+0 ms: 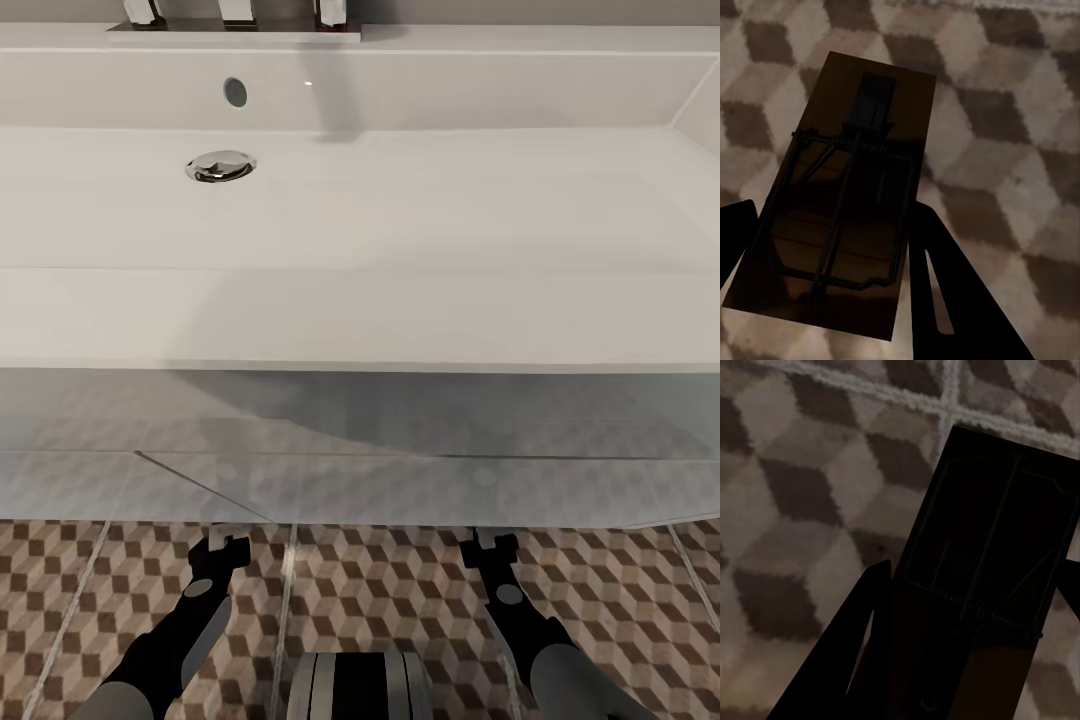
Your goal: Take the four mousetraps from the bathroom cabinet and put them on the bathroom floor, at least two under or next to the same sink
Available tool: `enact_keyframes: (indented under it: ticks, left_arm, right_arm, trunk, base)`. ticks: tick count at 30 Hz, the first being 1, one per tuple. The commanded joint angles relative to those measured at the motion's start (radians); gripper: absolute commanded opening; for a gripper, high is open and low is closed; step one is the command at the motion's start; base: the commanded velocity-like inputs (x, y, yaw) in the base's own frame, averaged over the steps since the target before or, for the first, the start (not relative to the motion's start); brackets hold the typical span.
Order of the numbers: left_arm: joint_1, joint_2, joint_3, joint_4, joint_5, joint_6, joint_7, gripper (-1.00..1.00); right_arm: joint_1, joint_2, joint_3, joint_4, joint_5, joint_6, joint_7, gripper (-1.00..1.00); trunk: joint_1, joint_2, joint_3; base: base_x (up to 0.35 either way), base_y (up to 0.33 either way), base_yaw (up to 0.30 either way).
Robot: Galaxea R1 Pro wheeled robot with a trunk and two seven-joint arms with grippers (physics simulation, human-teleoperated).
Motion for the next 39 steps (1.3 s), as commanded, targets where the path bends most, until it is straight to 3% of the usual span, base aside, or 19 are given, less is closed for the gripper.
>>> enact_keyframes:
  ticks: [1,29,39]
  left_arm:
    - [-0.001,0.002,-0.008,-0.001,0.008,0.000,0.009,-1.00]
    - [-0.009,-0.001,-0.004,-0.008,0.009,-0.010,0.027,-1.00]
    - [-0.009,-0.004,-0.003,-0.007,0.008,-0.010,0.034,-1.00]
  right_arm:
    - [-0.001,0.001,-0.007,0.001,0.009,-0.004,0.000,-1.00]
    - [-0.018,0.001,-0.009,0.005,0.008,-0.004,0.002,-1.00]
    - [-0.018,0.001,-0.009,0.006,0.007,-0.004,0.002,-1.00]
  trunk:
    - [0.000,0.000,-0.001]
    - [0.000,0.000,-0.001]
    - [0.000,0.000,-0.001]
  base:
    - [0.000,0.000,0.000]
    - [-0.001,0.000,0.000]
    - [-0.262,0.000,0.000]
